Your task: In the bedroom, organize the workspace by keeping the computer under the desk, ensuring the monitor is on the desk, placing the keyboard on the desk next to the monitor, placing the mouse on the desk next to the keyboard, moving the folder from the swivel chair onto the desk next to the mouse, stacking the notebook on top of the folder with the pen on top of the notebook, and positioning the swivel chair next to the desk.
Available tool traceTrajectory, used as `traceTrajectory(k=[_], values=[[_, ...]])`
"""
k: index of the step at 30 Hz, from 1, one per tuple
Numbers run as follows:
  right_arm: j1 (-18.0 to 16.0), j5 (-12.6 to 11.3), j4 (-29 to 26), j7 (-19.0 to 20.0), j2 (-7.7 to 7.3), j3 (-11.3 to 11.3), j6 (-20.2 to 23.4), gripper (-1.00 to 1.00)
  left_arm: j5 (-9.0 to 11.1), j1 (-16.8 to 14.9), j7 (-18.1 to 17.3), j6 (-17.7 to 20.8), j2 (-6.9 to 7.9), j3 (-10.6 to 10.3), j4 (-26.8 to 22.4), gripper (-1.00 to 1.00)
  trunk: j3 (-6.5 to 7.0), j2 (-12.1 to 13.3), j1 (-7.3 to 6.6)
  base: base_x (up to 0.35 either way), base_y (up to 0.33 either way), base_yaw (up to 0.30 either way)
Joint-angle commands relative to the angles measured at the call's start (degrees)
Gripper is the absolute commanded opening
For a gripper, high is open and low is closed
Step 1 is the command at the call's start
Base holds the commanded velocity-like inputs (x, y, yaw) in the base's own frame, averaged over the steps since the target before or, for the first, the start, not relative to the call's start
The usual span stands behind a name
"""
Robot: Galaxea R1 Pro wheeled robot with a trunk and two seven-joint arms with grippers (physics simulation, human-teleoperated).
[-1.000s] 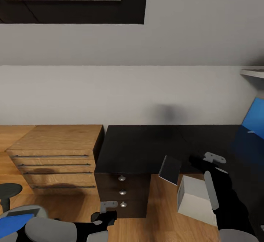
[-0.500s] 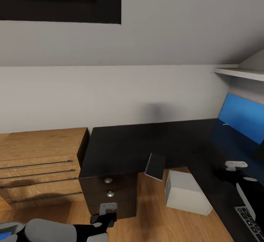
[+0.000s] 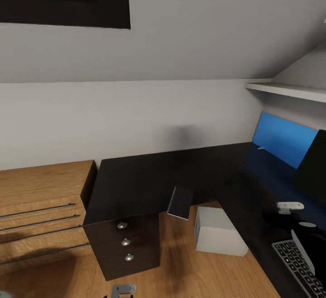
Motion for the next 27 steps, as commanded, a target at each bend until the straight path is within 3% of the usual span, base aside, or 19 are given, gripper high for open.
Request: traceTrajectory(k=[1,5,7,11,12,16,22,27], values=[[0.0,-0.1,-0.1,0.2,0.02,0.6,0.1,-1.00,0.3,-0.1,0.2,-0.4,0.02,-0.4,-0.2,1.00,-0.08,-0.1,0.01,0.000,0.000,-0.011],[0.0,-0.1,0.0,0.0,0.09,4.4,-0.3,-1.00,0.3,-0.1,0.3,-0.4,0.02,-0.5,-0.2,1.00,-0.08,-0.1,0.01,0.012,0.000,-0.004],[0.0,-0.1,0.1,0.0,0.11,5.0,-0.4,-1.00,0.3,-0.1,0.4,-0.4,-0.01,-0.5,-0.2,1.00,-0.08,-0.1,0.01,0.151,-0.031,-0.001],[0.0,0.0,2.1,-0.2,0.13,5.5,-2.7,-1.00,0.3,-0.1,0.4,-0.4,-0.03,-0.5,-0.2,1.00,-0.08,-0.1,0.01,0.148,-0.079,0.000],[-0.1,0.4,5.9,-0.4,0.13,5.5,-4.0,-1.00,0.3,-0.1,0.4,-0.4,-0.06,-0.5,-0.2,1.00,-0.08,-0.1,0.01,0.072,-0.194,0.000],[-0.6,2.0,9.5,-0.9,0.13,5.5,-5.8,-1.00,0.3,-0.1,0.4,-0.4,-0.10,-0.5,-0.2,1.00,-0.08,-0.1,0.01,0.097,-0.255,0.000],[-4.0,2.8,18.7,-5.4,0.13,5.4,-10.8,-1.00,0.3,-0.1,0.4,-0.3,-0.11,-0.5,-0.2,1.00,-0.08,-0.1,0.01,0.019,-0.051,0.000],[-6.4,2.9,23.0,-6.2,0.13,5.4,-13.1,-1.00,0.3,-0.1,0.4,-0.3,-0.12,-0.5,-0.2,1.00,-0.08,-0.1,0.01,0.002,-0.005,0.000]])
